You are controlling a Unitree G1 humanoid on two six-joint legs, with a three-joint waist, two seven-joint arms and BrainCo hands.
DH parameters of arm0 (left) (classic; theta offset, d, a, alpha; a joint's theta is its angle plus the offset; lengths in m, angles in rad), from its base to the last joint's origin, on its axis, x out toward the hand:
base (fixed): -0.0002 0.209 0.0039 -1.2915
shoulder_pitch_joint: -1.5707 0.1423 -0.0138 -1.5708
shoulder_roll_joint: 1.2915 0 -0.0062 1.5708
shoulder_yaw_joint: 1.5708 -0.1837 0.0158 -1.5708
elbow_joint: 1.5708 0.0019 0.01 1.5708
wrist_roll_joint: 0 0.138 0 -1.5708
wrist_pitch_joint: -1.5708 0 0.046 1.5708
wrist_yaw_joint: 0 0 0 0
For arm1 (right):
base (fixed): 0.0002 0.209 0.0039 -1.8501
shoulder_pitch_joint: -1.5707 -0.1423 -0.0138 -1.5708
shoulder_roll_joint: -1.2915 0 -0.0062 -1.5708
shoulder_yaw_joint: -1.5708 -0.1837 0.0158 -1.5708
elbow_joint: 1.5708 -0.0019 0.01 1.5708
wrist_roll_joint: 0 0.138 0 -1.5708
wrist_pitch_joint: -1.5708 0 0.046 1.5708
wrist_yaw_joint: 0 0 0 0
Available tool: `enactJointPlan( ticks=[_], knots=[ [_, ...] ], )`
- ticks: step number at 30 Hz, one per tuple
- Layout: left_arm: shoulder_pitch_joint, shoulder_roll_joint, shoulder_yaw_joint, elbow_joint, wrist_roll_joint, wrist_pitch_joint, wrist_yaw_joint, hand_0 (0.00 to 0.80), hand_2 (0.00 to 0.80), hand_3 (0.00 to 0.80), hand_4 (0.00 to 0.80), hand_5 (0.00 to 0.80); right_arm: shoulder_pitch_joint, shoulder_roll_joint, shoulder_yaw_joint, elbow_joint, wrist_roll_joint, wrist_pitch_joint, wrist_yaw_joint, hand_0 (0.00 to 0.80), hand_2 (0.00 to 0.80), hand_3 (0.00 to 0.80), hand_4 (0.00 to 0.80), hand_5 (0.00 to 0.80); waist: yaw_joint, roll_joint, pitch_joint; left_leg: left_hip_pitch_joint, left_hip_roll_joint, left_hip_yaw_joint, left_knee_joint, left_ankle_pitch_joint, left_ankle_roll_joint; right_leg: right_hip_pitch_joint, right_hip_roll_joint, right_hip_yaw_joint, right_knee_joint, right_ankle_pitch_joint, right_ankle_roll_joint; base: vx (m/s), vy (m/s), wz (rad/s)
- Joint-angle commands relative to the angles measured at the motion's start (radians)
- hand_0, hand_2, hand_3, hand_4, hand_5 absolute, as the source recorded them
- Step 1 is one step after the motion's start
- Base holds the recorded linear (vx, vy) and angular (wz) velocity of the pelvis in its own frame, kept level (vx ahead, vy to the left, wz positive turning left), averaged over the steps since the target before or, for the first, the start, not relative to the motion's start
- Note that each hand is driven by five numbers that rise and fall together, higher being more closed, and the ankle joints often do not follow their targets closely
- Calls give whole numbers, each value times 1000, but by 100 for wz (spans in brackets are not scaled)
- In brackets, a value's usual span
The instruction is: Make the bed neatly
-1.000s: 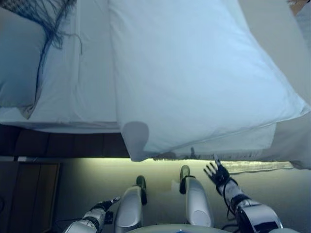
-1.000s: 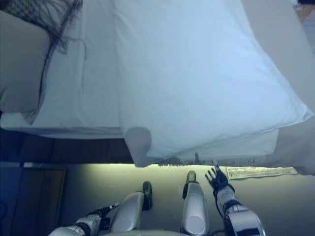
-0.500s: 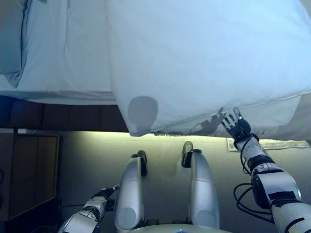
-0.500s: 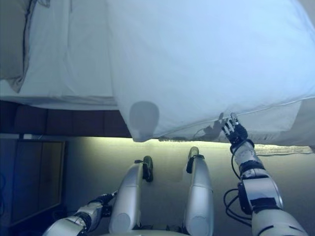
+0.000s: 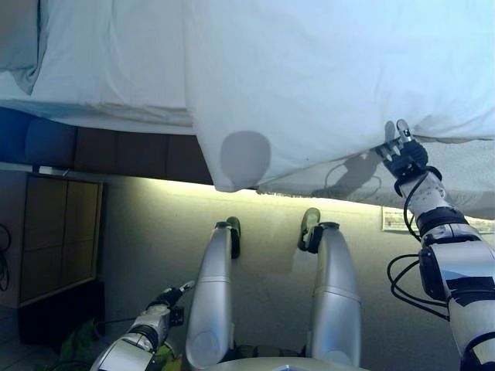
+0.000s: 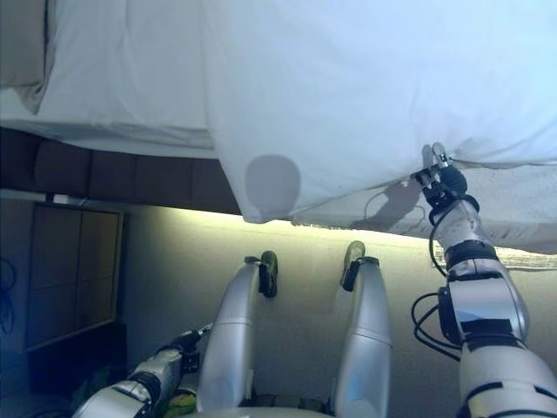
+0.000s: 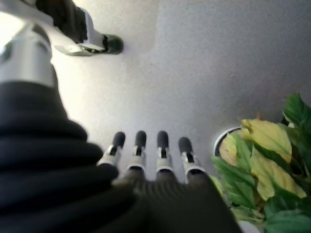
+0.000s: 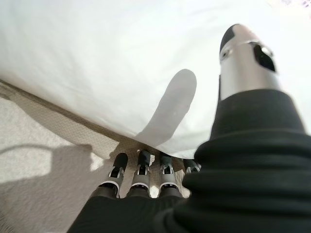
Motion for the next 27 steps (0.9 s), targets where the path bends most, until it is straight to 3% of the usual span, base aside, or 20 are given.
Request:
enactJointPlan(
  ticks=[1,7,8,9,19,27],
  knots=[
    [90,55,-19,11,4,0,-11,0,0,0,0,0,-37,-26,40,-129,-49,-41,64,0,0,0,0,0,10,-11,-44,-9,-21,25,34,-17,107,80,-12,37,-26,-15,6,7,6,-4],
    [119,59,-14,7,23,-10,-25,0,0,0,0,0,-44,-38,60,-170,-97,-37,114,0,0,0,0,0,14,-20,-53,39,-15,26,22,20,105,133,-18,13,-39,-10,-3,33,7,-1],
    [121,61,-14,8,23,-12,-27,0,0,0,0,0,-45,-38,59,-174,-103,-41,115,577,577,577,577,577,14,-21,-52,43,-15,25,22,25,104,137,-18,11,-39,-10,-4,0,0,0],
    [124,63,-13,8,27,-14,-32,0,0,0,0,0,-45,-40,57,-182,-106,-53,123,800,800,800,800,800,14,-23,-53,48,-15,24,21,31,103,141,-19,8,-38,-10,-4,11,7,-5],
    [143,63,1,33,49,-62,-32,0,0,0,0,0,25,-17,47,-164,-141,10,165,800,800,800,800,800,16,-50,-77,199,-13,18,-100,116,79,297,-11,-9,-150,2,-4,8,12,-7],
    [128,67,14,41,58,-138,-24,0,0,0,0,0,83,60,40,-112,-116,87,222,800,800,800,800,800,22,-78,-138,430,8,47,-384,187,37,531,-16,-42,-406,51,36,93,12,4]
  ],
)
